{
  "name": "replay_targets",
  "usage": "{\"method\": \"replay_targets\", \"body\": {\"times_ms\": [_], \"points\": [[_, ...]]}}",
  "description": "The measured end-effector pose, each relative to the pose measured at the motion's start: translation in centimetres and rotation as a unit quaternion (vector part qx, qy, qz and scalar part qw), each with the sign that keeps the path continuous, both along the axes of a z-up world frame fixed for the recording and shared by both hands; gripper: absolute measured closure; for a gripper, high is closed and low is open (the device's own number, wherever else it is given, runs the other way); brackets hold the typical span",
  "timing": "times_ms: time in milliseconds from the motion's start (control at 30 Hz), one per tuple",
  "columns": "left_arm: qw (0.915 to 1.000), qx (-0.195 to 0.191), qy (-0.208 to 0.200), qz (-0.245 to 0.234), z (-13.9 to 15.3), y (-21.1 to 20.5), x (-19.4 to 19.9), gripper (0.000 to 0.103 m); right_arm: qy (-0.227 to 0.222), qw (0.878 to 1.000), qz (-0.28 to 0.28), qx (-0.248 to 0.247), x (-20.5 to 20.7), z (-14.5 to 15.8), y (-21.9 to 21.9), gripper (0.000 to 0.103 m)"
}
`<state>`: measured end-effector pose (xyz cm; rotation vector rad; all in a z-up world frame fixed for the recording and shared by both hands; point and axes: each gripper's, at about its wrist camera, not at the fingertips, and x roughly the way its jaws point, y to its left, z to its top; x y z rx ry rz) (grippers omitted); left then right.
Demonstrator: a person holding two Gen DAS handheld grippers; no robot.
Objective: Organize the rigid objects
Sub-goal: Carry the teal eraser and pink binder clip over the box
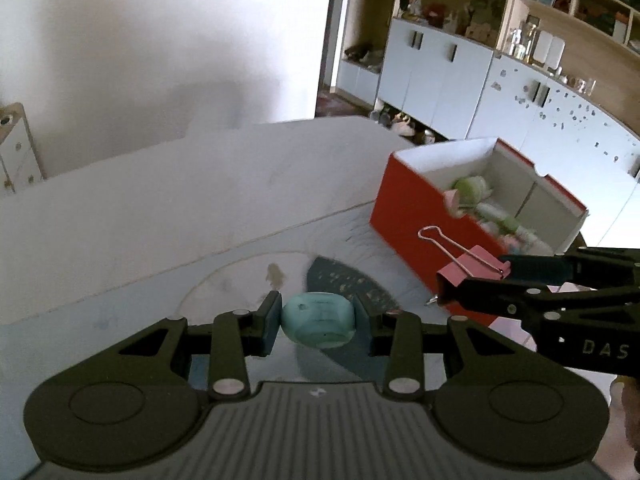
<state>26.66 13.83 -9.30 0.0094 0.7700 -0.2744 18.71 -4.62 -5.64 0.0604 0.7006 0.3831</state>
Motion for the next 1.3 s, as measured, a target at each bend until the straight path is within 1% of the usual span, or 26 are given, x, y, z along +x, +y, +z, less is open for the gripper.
{"method": "replay_targets", "body": {"times_ms": [67, 333, 533, 800, 967, 1233, 1300], "points": [[0.9999, 0.008, -0.008, -0.005, 0.7, -0.8, -0.2, 0.065, -0.008, 1.000, 0.001, 0.005, -0.1, 0.6, -1.0, 0.055], [0.9993, 0.013, -0.028, -0.021, 3.1, -4.9, -0.2, 0.065, -0.032, 0.999, -0.010, 0.018, 0.1, 2.2, -5.3, 0.055], [0.9993, 0.005, -0.027, -0.025, 4.0, -8.4, 0.7, 0.065, -0.042, 0.999, -0.019, 0.021, 0.9, 2.5, -9.5, 0.055], [0.9993, 0.013, -0.020, -0.031, 3.6, -14.0, 2.4, 0.065, -0.042, 0.998, -0.031, 0.019, 2.6, 2.0, -15.0, 0.055], [0.9985, 0.025, -0.017, -0.045, 3.2, -18.1, 3.9, 0.065, -0.034, 0.998, -0.039, 0.018, 4.2, 1.1, -18.2, 0.055], [0.9970, 0.046, 0.007, -0.062, 1.7, -23.9, 7.1, 0.065, -0.019, 0.999, -0.046, 0.011, 7.0, -1.0, -21.4, 0.055], [0.9969, 0.044, 0.016, -0.063, 1.2, -24.6, 8.0, 0.065, -0.015, 0.999, -0.047, 0.009, 7.8, -1.5, -21.8, 0.055]]}}
